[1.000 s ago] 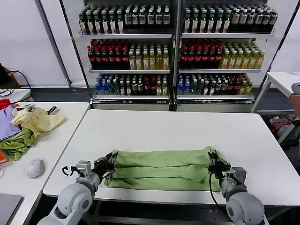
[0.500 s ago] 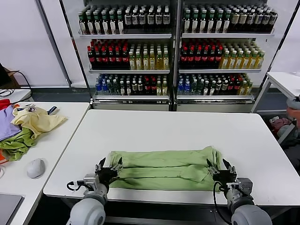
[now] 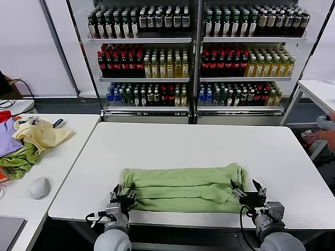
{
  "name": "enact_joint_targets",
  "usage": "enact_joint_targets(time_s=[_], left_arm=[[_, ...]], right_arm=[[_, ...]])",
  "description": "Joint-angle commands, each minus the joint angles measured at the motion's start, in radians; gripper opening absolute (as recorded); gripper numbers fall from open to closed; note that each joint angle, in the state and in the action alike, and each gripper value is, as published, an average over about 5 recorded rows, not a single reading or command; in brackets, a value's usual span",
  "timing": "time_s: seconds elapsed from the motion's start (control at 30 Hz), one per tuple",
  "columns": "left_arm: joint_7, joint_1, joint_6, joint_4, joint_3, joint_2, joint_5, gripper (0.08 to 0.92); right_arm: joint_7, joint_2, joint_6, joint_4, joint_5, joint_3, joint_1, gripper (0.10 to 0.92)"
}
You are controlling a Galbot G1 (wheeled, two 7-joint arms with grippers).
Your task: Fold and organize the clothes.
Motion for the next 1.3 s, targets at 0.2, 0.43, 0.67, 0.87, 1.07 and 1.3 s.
enact_joint_targets(time_s=[0.2,0.43,0.67,0.87,1.07,1.3], left_arm=[[0.003,0.005,-0.014,0.053,-0.049,0.006,-0.053,0.377],[0.043,-0.013,-0.014,0.012,-0.231,0.137,-0.157,0.177],[0.089,-0.033,0.005,-0.084,-0.463,0.304,-0.339,0.135],[0.096,-0.032,0.034,-0.318,-0.468,0.25,-0.688,0.135],[0.094,-0.018,0.025,-0.445,-0.184,0.073,-0.792,0.135],[0.091,-0.105,-0.002,-0.291,0.071,-0.081,-0.682,0.135]], right_arm=[[-0.001,0.002,0.002,0.007,0.004,0.003,-0.001,0.823],[-0.002,0.004,0.006,0.008,0.011,0.003,0.009,0.823],[-0.003,-0.003,0.006,0.014,0.015,-0.004,0.019,0.823],[-0.003,-0.007,0.006,0.021,0.013,-0.007,0.018,0.823],[-0.005,-0.01,0.009,0.024,0.009,-0.006,0.008,0.823],[-0.009,-0.012,0.019,0.026,-0.002,-0.005,-0.003,0.823]])
